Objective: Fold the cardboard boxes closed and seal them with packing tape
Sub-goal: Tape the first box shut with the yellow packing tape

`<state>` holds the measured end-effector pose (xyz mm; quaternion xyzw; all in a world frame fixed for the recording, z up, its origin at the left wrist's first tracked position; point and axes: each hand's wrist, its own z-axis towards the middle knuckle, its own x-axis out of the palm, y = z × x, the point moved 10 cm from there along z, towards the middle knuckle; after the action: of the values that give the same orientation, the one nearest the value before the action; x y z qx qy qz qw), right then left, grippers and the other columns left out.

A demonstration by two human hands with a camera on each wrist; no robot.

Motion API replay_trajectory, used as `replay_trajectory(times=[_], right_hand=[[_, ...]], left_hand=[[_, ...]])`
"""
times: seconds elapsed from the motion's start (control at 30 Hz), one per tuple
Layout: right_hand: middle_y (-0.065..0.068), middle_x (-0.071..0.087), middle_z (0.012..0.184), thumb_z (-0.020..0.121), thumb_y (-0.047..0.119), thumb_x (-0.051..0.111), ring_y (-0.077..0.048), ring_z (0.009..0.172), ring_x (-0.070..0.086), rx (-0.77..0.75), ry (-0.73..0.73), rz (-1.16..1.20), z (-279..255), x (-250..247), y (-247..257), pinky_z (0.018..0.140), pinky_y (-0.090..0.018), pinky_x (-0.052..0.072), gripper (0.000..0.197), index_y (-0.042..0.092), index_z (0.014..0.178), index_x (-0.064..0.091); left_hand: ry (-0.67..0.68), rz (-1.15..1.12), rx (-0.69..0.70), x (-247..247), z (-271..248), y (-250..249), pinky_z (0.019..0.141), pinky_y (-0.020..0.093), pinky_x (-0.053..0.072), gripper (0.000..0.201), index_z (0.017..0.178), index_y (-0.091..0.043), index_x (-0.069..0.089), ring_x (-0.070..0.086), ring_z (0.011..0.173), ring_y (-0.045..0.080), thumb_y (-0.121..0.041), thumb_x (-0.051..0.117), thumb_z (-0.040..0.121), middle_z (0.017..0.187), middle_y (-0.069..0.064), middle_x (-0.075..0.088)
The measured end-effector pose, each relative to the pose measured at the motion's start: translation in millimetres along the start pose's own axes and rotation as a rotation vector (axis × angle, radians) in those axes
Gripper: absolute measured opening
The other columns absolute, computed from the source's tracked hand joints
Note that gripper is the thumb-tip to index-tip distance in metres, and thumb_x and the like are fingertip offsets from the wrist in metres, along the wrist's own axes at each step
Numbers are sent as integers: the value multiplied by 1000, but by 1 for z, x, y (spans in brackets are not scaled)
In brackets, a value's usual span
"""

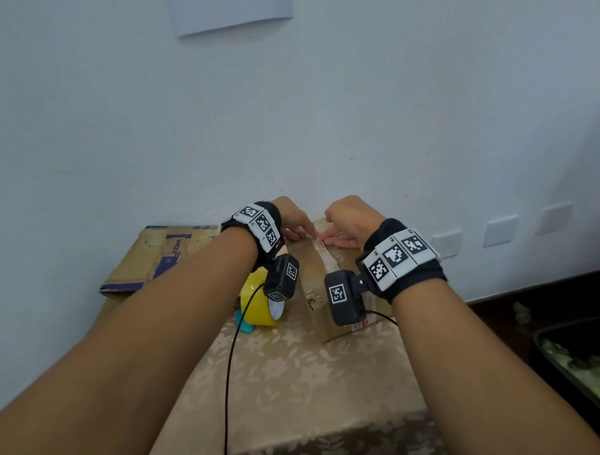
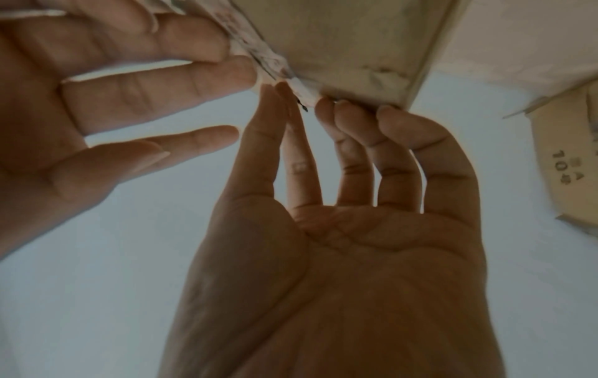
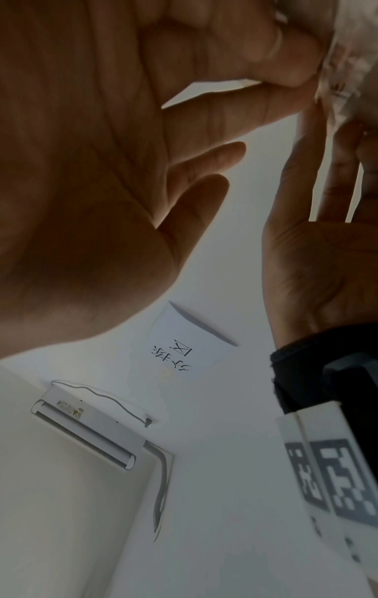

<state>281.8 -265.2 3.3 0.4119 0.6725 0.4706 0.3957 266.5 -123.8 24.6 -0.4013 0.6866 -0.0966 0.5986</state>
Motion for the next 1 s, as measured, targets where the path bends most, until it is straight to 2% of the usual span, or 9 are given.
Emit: replay_trajectory(times=[0.07,0.17,0.23,0.33,0.43,0.57,0.67,0.77,1.0], right_hand=[[-14,77,94,104,12,41,-18,73,68,18,18,18,0,1,-6,47,-21,50,32,1,132,52],[-7,75,73,106,4,40,-14,69,65,35,61,46,0,5,-12,37,-14,46,33,-3,137,49],[-14,74,86,103,7,41,-20,75,66,41,31,68,-3,2,-8,35,-15,45,26,1,127,52],[-20,74,94,100,10,42,-24,76,69,-10,10,53,-8,-1,1,37,-16,46,23,3,120,50],[-21,73,93,99,8,41,-25,76,69,-12,14,70,-12,0,1,39,-16,47,21,2,118,48],[-24,74,105,99,10,42,-27,81,71,-23,14,50,-11,0,2,43,-19,49,27,5,125,45],[-24,74,105,100,10,42,-28,84,70,-22,16,51,-11,0,1,44,-19,50,27,5,126,45],[-24,74,102,99,10,42,-29,85,70,-25,14,48,-8,-1,1,53,-25,53,28,4,126,47],[-20,72,106,98,11,46,-24,83,68,-33,-13,31,-1,-2,0,66,-26,58,24,6,120,55]], left_hand=[[-7,-10,-4,0,-2,-1,58,24,54,45,122,0,66,63,71,15,-11,83,82,97,8,70],[-24,-16,0,0,-7,-6,36,15,43,41,119,2,65,64,66,15,-5,81,82,101,11,69],[-28,-9,7,1,-9,-9,34,15,41,33,112,2,65,65,65,16,-4,80,83,100,12,69],[-40,2,15,1,-10,-11,33,15,40,15,85,-1,64,67,66,18,-2,79,83,92,12,71],[-41,-33,35,1,-10,-12,33,15,39,22,73,-3,59,68,65,18,5,77,83,80,13,70],[-48,15,43,1,-11,-14,36,15,41,21,74,-6,62,74,77,20,-1,81,81,77,9,73],[-60,31,42,0,-11,-16,35,13,40,22,72,-5,61,70,54,13,-2,80,83,58,4,70],[-75,65,32,-1,-13,-18,35,14,40,22,74,-5,61,65,44,11,-5,81,84,50,2,67],[-109,113,27,-3,-7,-16,50,24,52,21,90,-2,64,71,64,17,-10,82,83,76,6,69]])
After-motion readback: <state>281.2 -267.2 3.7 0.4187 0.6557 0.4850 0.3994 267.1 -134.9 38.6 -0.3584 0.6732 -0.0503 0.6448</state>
